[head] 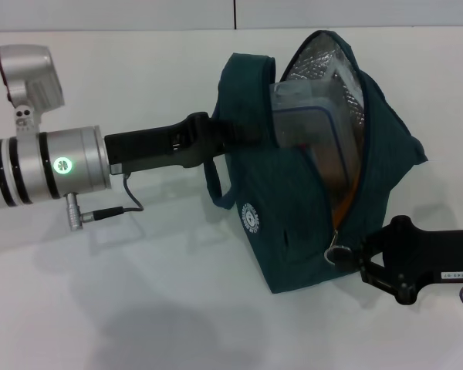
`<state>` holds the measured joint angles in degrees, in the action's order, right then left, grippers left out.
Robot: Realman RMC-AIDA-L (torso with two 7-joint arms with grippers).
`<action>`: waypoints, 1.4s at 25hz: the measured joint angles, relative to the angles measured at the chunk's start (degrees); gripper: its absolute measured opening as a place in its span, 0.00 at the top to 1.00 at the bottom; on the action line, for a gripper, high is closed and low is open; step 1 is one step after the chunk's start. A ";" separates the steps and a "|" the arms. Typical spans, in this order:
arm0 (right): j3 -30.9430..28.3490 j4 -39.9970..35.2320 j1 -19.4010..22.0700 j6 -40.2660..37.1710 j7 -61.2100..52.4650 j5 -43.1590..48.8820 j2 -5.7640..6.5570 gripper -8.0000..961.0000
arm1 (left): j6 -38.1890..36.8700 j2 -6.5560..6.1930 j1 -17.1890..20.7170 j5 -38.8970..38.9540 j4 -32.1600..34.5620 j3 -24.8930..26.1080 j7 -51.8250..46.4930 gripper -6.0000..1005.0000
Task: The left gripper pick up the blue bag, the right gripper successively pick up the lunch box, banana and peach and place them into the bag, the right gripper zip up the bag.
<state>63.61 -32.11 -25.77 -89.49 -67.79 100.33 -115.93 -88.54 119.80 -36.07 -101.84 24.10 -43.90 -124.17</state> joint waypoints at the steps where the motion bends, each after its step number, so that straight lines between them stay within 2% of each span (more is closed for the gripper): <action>1: -0.05 -0.21 0.10 -0.28 0.01 0.00 0.03 0.98 | -0.10 0.00 0.18 0.62 -0.15 -0.07 0.99 0.93; 8: -0.39 -3.44 2.09 -3.00 -0.07 -1.37 0.43 0.98 | -0.87 0.00 2.23 4.87 -1.26 -0.28 11.09 0.86; 16: -0.49 -4.77 3.04 -4.03 -0.12 -5.50 0.53 0.98 | -1.76 0.00 4.16 6.98 -1.37 -0.30 17.66 0.66; 22: -0.48 -6.49 2.99 -5.13 -0.46 -10.56 0.53 0.98 | -4.48 -0.01 7.59 14.26 -1.43 -0.30 22.84 0.41; 27: -0.36 -8.45 2.63 -5.97 -0.50 -14.88 0.53 0.98 | -5.20 0.00 8.91 15.78 -1.43 -0.31 24.39 0.21; 33: -0.47 -10.03 1.53 -5.11 -0.51 -19.62 0.47 0.98 | -5.50 -0.01 10.26 15.77 -1.43 -0.30 26.95 0.13; 35: -0.49 -10.19 0.46 -4.24 -0.57 -20.78 0.52 0.98 | -6.01 -0.01 10.81 15.75 -1.43 -0.30 27.60 0.13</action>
<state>63.12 -42.30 -25.31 -93.73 -68.36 79.56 -115.41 -94.55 119.79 -25.26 -86.09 22.67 -44.21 -96.57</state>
